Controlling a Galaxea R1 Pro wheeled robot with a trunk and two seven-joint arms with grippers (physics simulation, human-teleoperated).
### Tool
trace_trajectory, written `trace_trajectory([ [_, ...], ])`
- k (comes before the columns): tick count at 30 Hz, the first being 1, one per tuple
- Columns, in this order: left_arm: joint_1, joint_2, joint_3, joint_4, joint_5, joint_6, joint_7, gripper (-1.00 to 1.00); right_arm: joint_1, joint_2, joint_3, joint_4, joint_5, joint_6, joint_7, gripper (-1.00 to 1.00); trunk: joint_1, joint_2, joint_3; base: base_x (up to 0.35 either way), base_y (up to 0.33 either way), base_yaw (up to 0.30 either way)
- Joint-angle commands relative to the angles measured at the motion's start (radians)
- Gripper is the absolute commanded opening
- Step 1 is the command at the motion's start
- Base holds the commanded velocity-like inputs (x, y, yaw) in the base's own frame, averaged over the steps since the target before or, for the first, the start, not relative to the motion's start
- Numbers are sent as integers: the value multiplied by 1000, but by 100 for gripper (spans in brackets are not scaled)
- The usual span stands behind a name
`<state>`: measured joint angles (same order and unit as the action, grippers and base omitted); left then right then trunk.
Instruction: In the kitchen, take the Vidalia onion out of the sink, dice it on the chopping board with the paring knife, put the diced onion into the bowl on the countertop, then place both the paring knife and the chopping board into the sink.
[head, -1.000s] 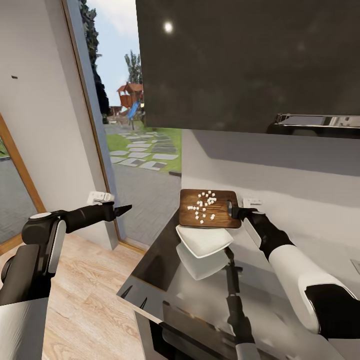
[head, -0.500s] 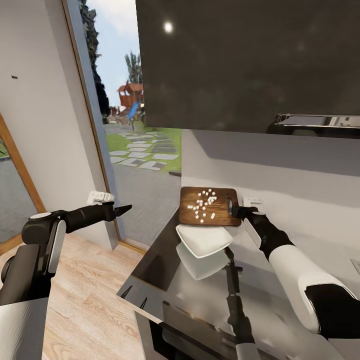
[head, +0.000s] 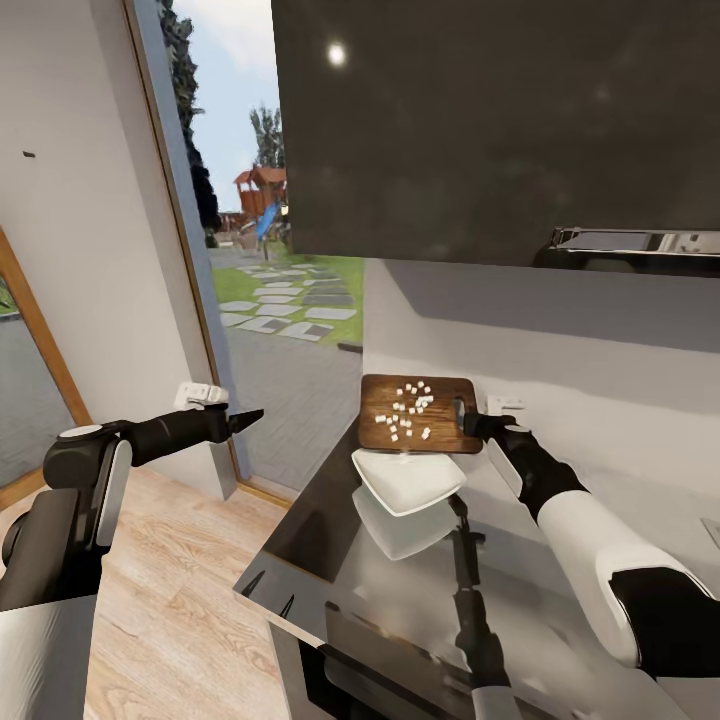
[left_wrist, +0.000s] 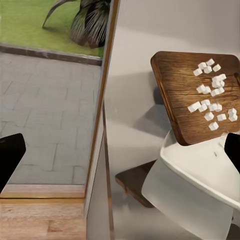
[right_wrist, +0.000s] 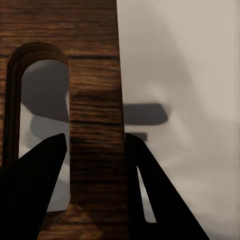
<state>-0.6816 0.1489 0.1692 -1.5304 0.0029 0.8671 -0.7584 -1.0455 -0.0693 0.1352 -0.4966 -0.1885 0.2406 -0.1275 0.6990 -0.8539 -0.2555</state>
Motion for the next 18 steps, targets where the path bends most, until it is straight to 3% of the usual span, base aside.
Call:
trace_trajectory([
  [1, -1, 0, 1, -1, 0, 7, -4, 100, -1, -1, 8, -2, -11, 5, -7, -100, 0, -1, -1, 0, 0, 0],
  [18, -1, 0, 1, -1, 0, 7, -4, 100, -1, -1, 9, -2, -11, 5, -6, -100, 0, -1, -1, 0, 0, 0],
])
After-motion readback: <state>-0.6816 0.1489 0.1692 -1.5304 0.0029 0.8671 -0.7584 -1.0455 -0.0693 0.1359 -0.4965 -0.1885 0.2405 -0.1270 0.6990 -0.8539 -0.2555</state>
